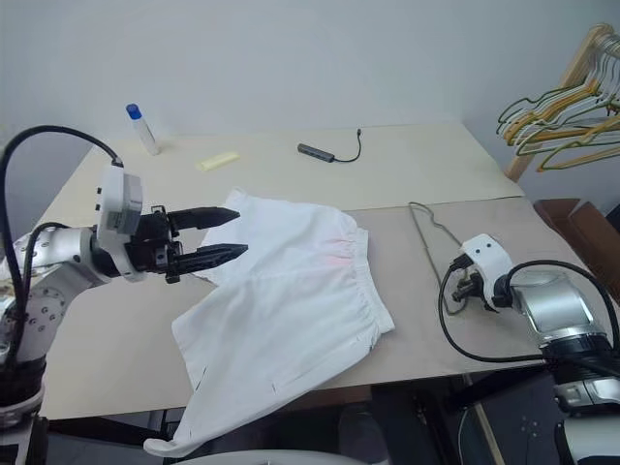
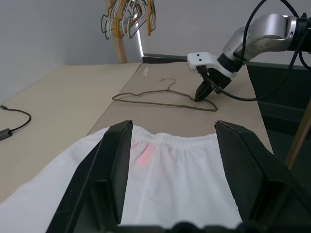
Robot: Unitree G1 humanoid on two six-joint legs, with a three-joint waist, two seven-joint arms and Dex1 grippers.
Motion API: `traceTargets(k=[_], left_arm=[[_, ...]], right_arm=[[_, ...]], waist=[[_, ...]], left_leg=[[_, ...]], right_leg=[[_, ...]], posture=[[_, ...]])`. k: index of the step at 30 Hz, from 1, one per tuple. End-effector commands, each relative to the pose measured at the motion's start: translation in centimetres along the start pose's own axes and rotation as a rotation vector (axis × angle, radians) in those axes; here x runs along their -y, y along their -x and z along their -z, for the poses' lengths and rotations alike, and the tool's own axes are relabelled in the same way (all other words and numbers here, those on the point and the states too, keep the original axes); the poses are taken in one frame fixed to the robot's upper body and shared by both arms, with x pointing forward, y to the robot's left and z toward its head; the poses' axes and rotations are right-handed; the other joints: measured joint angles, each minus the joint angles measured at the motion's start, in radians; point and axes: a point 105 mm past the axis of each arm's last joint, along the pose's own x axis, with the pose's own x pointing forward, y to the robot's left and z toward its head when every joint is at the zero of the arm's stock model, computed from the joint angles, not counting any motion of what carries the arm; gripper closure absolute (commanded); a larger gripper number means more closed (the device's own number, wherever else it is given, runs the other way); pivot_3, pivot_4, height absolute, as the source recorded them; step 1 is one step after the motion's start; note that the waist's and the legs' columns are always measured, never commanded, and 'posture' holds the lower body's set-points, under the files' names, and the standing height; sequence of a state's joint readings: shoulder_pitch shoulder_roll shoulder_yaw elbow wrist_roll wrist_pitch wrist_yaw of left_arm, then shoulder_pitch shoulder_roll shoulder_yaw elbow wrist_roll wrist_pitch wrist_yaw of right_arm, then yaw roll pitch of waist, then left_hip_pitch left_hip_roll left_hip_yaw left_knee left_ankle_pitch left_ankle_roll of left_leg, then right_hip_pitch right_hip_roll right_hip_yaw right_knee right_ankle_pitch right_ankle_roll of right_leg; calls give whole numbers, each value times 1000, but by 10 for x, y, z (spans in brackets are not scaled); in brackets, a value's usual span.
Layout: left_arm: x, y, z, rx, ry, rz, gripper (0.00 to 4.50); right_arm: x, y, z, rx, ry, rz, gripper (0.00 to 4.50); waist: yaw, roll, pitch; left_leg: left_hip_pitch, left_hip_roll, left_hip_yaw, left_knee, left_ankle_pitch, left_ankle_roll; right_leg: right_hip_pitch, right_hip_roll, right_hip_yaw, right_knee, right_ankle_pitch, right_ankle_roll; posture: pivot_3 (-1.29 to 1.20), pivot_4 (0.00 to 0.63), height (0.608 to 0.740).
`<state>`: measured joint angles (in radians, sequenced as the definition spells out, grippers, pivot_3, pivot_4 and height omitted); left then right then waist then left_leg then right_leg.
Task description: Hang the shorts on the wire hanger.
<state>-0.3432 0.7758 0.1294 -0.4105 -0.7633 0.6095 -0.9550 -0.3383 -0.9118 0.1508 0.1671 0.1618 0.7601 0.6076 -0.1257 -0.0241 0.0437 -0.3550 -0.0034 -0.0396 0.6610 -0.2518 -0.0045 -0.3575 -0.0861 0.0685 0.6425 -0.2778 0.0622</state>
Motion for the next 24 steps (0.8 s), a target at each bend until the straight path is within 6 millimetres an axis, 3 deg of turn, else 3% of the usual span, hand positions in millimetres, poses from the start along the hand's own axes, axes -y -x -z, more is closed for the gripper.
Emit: traceTargets(k=[1,5,8,11,15,17,24], left_arm=[[-7,-6,-11,56,-17,-3,1569],[-24,-17,-19,91,28,-20,1569],[-39,-22,-24,70,55,-8,1569],[-52,-23,-27,4,58,35,1569],[-65,-27,-22,-81,73,82,778],[-70,-33,-14,-120,71,99,120],[-63,-58,21,-313,37,226,22]], right_arm=[[28,23,-51,240,404,300,4457],[24,48,-96,502,944,526,4457],[10,54,-104,584,1313,542,4457],[2,59,-109,675,1536,527,4457],[-6,69,-125,810,1589,531,4500],[-12,75,-135,872,1585,531,4500],[-23,87,-155,959,1568,535,4500]], waist=[[-2,0,0],[-14,1,1],[-31,1,1],[-56,1,1],[-91,1,1],[-112,1,1],[-160,1,1]], left_leg=[[0,0,1,0,0,0],[-2,0,4,0,0,0],[-2,0,4,0,0,0],[-3,0,4,0,0,0],[-8,-1,5,0,0,0],[-8,-1,4,0,0,0],[-8,-2,-6,0,0,0]], right_leg=[[-1,0,1,0,0,0],[-3,-1,2,0,-2,5],[-4,0,2,0,-2,5],[-6,0,2,0,-2,4],[-10,-1,4,0,1,-1],[-10,-1,4,0,2,0],[-10,-2,4,2,2,0]], posture=[[-172,0,740],[-197,0,740],[-208,0,740],[-216,0,740],[-228,0,740],[-234,0,740],[-246,0,740]])
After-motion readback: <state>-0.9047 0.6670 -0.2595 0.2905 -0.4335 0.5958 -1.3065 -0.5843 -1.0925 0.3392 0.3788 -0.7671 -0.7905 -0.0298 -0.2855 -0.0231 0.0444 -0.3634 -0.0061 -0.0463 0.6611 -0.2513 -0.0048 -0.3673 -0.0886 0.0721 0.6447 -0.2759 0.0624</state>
